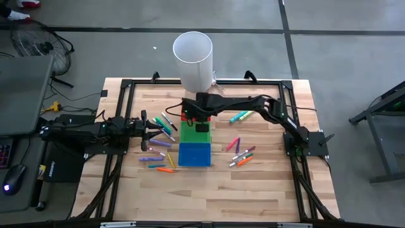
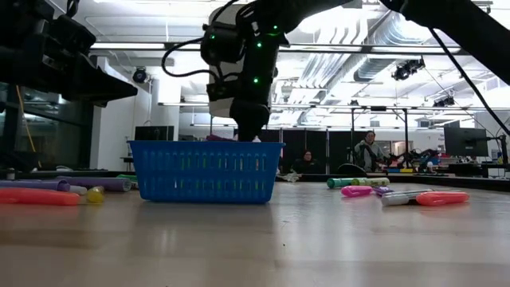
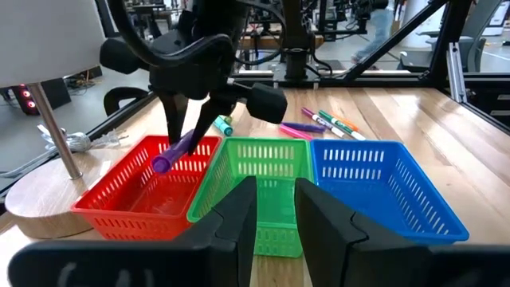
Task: Pick & Place Markers
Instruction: Put the violet highlighter into the red bin
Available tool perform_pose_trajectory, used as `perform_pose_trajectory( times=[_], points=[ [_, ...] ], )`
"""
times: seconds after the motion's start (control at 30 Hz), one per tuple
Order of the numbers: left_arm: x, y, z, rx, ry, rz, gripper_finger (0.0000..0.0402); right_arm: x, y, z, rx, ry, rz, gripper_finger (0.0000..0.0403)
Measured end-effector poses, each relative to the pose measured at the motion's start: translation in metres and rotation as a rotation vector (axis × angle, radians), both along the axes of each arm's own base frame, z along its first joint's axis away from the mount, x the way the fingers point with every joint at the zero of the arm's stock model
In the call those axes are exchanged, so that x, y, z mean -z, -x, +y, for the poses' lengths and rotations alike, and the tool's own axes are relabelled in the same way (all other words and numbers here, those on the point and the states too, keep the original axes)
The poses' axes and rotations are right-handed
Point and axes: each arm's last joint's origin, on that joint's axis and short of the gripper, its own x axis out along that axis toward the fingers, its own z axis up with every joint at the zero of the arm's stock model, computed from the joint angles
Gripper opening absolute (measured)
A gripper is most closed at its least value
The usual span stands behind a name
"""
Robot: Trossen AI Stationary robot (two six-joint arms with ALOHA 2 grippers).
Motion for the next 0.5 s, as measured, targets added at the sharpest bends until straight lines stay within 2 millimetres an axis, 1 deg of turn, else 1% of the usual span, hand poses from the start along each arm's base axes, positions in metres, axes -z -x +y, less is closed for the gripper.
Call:
perform_pose_trajectory(
  times=[0.17,0.5],
  points=[
    [0.0001,0.0000,0.0000,0.001,0.000,0.001,0.0085,0.0002,0.0004,0.0001,0.001,-0.001,0.003,0.0076],
    [0.0000,0.0000,0.0000,0.001,0.000,0.000,0.0085,0.0002,0.0004,0.0001,0.002,-0.001,0.003,0.0110]
  ],
)
